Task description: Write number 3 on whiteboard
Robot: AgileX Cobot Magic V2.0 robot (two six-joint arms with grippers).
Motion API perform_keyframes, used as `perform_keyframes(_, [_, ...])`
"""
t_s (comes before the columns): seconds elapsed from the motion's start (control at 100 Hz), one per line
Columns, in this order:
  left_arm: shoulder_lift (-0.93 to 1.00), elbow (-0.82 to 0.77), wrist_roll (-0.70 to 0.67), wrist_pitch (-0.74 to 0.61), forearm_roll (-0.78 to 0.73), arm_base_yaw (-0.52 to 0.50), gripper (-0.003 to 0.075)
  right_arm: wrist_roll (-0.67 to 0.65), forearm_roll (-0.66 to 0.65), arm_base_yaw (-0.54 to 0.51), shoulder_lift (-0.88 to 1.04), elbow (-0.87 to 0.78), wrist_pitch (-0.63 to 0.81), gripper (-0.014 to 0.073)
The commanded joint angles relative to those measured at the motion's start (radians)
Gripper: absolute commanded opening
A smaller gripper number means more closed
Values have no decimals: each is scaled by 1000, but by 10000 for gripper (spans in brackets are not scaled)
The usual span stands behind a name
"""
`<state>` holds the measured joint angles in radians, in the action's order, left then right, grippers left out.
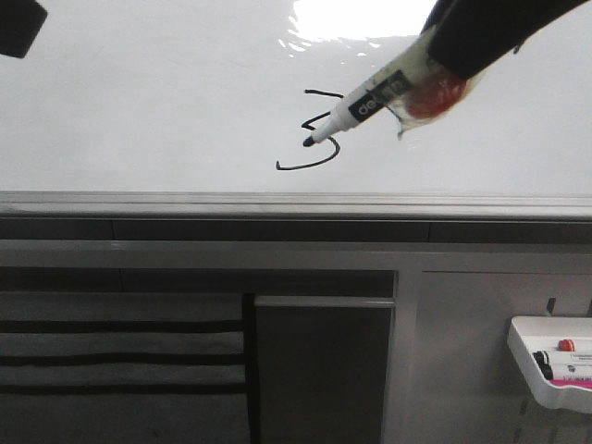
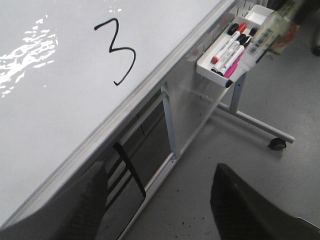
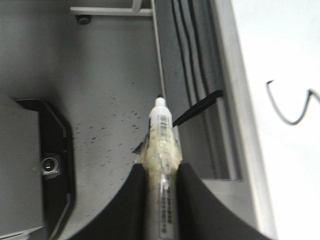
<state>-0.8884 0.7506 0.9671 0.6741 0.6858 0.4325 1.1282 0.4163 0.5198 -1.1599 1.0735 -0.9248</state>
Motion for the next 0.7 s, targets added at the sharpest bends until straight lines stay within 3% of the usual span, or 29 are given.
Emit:
perform_keyframes(0.0, [-5, 31, 97, -31, 95, -2, 420, 64, 39, 13, 23, 20, 93, -12])
perform_keyframes(0.18, [-81, 84, 329, 75, 142, -2, 420, 139, 48, 71, 23, 20, 169, -12])
perform_keyframes(0.4, [-200, 190, 389, 121, 142, 61, 420, 164, 48, 128, 23, 20, 218, -12])
perform_keyframes(0.69, [-343, 294, 400, 119, 104, 186, 420, 164, 48, 130, 23, 20, 224, -12])
